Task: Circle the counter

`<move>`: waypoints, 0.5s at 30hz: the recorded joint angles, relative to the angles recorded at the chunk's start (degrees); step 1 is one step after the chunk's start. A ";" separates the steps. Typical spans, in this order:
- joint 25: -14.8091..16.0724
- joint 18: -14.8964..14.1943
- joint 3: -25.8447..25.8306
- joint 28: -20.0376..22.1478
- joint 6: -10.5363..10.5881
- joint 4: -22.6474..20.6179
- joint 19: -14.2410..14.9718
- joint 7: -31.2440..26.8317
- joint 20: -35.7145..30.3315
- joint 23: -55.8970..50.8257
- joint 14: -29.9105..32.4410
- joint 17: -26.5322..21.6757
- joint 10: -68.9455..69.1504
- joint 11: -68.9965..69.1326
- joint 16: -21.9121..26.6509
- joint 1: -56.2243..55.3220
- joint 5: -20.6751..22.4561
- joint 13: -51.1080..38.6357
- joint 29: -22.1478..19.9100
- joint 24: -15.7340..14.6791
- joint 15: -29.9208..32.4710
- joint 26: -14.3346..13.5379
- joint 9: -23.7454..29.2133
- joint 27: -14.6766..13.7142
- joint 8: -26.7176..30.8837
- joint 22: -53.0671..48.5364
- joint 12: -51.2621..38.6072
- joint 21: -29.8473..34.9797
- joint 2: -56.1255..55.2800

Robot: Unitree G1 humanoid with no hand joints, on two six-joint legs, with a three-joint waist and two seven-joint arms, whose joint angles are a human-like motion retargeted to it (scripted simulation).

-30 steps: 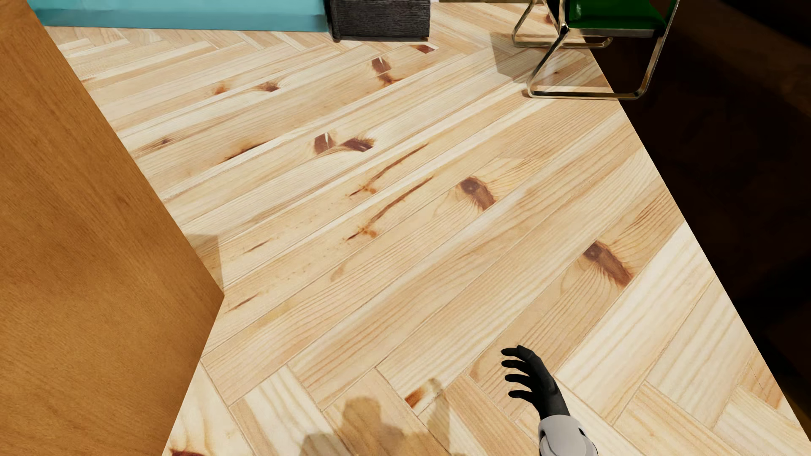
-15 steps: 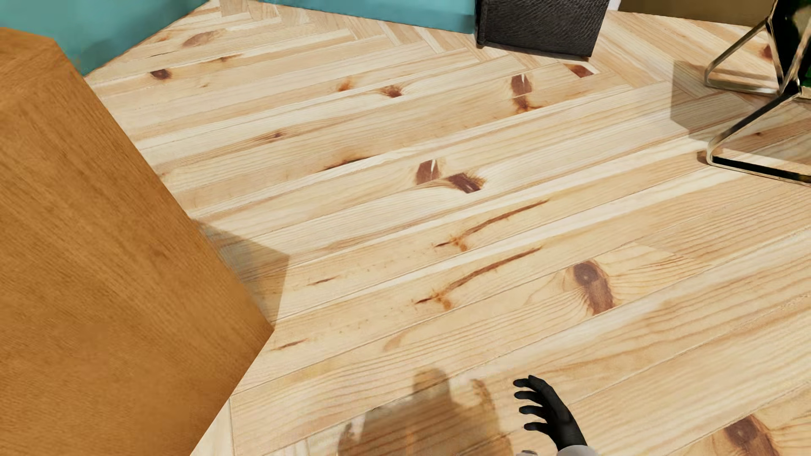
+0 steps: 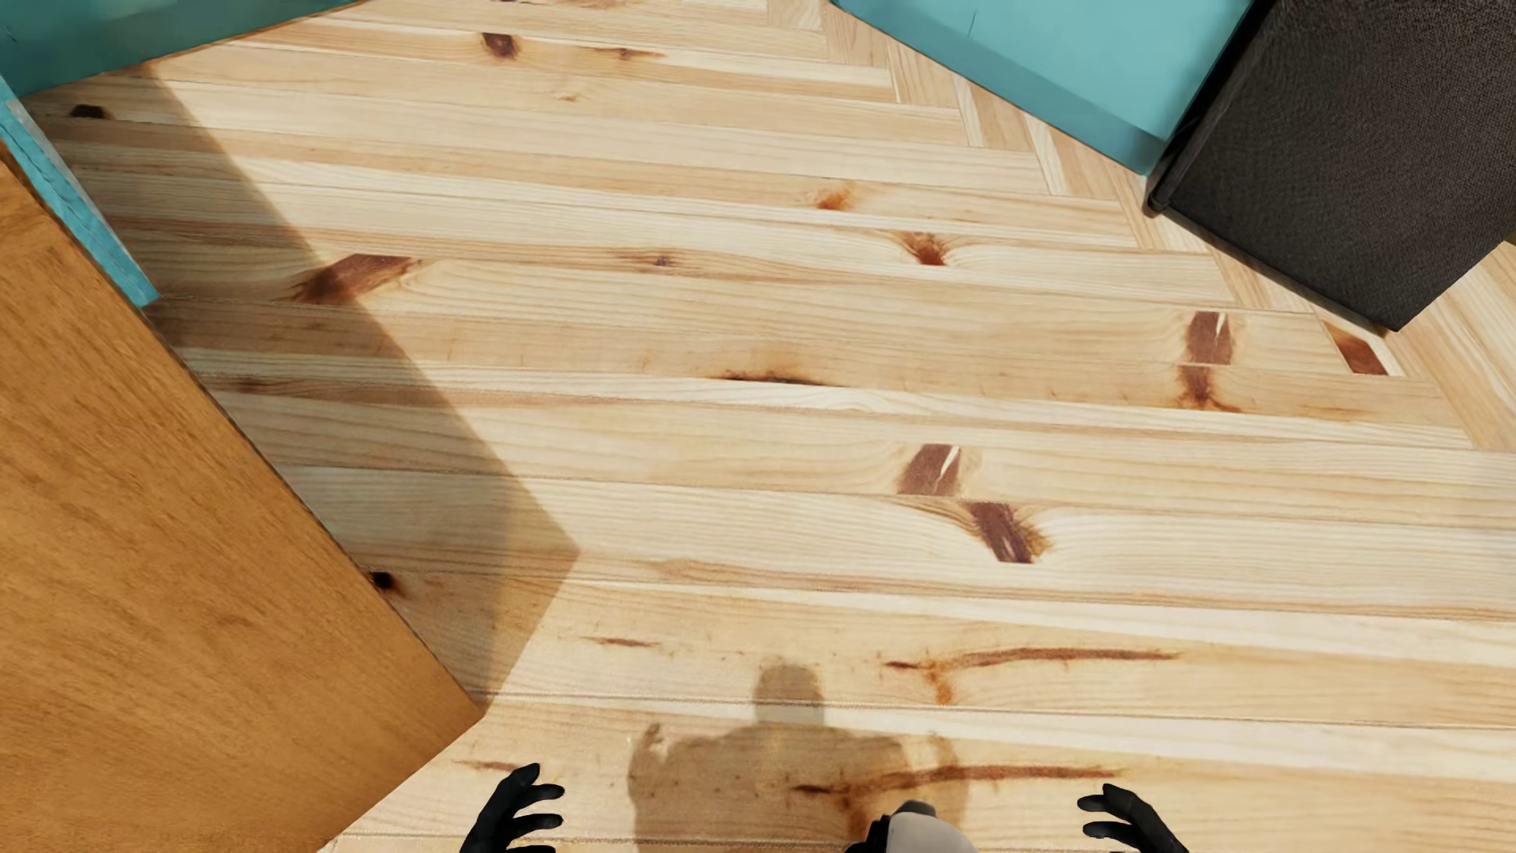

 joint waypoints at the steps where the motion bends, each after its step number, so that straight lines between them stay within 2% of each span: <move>1: 1.95 -1.21 2.60 -3.59 2.90 1.42 -6.81 2.00 1.66 -2.46 -0.11 -0.43 2.45 -0.61 0.72 -4.79 -0.43 -4.36 -2.65 0.03 -2.47 -1.03 0.57 1.86 -1.97 0.92 3.19 -0.58 3.66; 2: 3.87 -2.04 6.01 -6.66 5.65 3.13 -8.35 3.50 2.69 -5.75 -5.15 0.85 -0.18 -1.38 1.66 -8.36 -1.03 -8.25 -5.31 0.69 -4.82 -1.39 0.69 3.32 -3.63 -1.16 7.08 0.31 7.38; 3: 5.32 -3.03 9.00 -8.30 7.83 4.90 -3.73 3.91 4.10 -9.42 -10.63 3.05 -7.02 -1.94 1.91 -10.54 -2.07 -11.10 -7.31 2.10 -7.31 -1.91 -0.52 4.04 -4.78 -1.51 10.28 2.07 10.49; 4: 5.77 -3.29 8.61 -7.61 9.37 5.93 -1.33 2.70 1.87 -7.20 -10.46 6.61 -16.96 5.44 2.30 -9.22 -2.41 -14.24 -8.06 3.55 -6.41 -2.92 -1.72 1.84 -2.96 2.07 12.65 4.02 9.70; 5: 5.45 -2.73 7.58 -6.23 8.84 4.31 -0.26 2.76 -1.83 -4.84 -11.52 9.26 -18.92 13.71 2.95 -6.38 -2.49 -14.16 -7.80 3.99 -2.20 -3.39 -2.47 -0.81 0.83 6.20 12.94 6.89 6.99; 6: 4.38 -2.74 6.00 -5.19 7.40 2.43 0.10 2.16 -3.18 -4.68 -12.86 8.46 -20.72 16.80 3.74 -3.29 -1.44 -10.50 -6.31 2.89 -0.06 -3.11 -2.70 -3.11 3.21 7.08 11.23 9.63 4.53; 7: 2.41 -2.99 2.82 -4.04 5.65 0.95 0.25 1.14 -0.58 -4.72 -14.04 8.95 -22.85 15.19 2.20 0.52 0.00 -6.15 -3.94 0.75 -3.07 -3.03 -2.16 -3.96 3.81 3.44 10.09 6.07 2.68; 8: 0.23 -3.24 0.08 -2.64 3.87 -0.31 0.45 0.39 0.50 -4.73 -15.80 7.37 -23.66 9.84 -0.03 3.22 0.67 -2.68 -1.46 -1.27 -6.14 -3.95 -2.36 -3.81 3.63 -0.45 9.37 3.22 0.92; 9: -1.30 -2.69 -0.98 -2.11 2.66 -1.38 0.02 -0.78 1.09 -2.43 -17.12 5.13 -20.08 3.84 -1.69 3.88 0.57 0.49 0.42 -2.98 -4.49 -5.28 -2.58 -4.24 3.13 -2.32 6.52 0.56 1.61; 10: -1.22 -1.18 0.24 -2.94 3.66 -0.57 -6.29 -0.88 -1.19 -1.20 -12.72 3.05 -10.97 4.46 -1.70 0.83 0.53 1.35 0.85 -4.17 -7.37 -7.08 -2.70 -2.26 0.97 -0.63 3.55 0.48 4.05; 11: -0.14 0.81 1.35 -5.18 5.03 1.35 -9.43 0.54 -0.98 -2.06 -7.63 1.74 -4.71 3.60 -1.13 -2.62 0.30 0.96 0.26 -5.30 -9.49 -8.78 -3.22 1.35 -1.46 2.13 2.55 1.37 6.95; 12: 1.44 3.07 3.34 -7.80 5.79 3.63 -7.39 3.36 0.24 -3.47 -5.81 2.57 -3.27 1.83 -0.49 -5.14 -0.37 -0.27 -1.34 -6.14 -11.22 -9.39 -3.79 5.06 -3.25 1.37 4.77 2.79 10.47; 13: 3.22 1.94 6.17 -9.64 7.08 4.94 -7.78 4.73 1.66 -4.49 -7.56 4.11 -4.29 -1.05 -0.56 -7.22 -0.43 -3.01 -3.20 -6.07 -12.31 -8.46 -4.13 7.83 -5.19 -0.13 6.36 2.80 14.73; 14: 5.04 -0.76 8.50 -10.09 7.61 5.00 -7.03 5.60 2.38 -6.74 -10.16 5.26 -7.03 -2.88 0.18 -8.94 -1.22 -7.46 -4.89 -5.62 -13.80 -7.23 -4.15 10.14 -6.46 -1.41 7.98 3.34 18.34; 15: 6.65 -3.22 10.46 -9.00 8.23 4.42 -6.03 5.40 2.44 -8.51 -12.17 5.76 -10.24 -4.58 0.48 -10.36 -1.97 -11.44 -6.25 -4.96 -15.44 -6.00 -4.47 9.98 -7.73 -2.61 9.89 4.67 21.88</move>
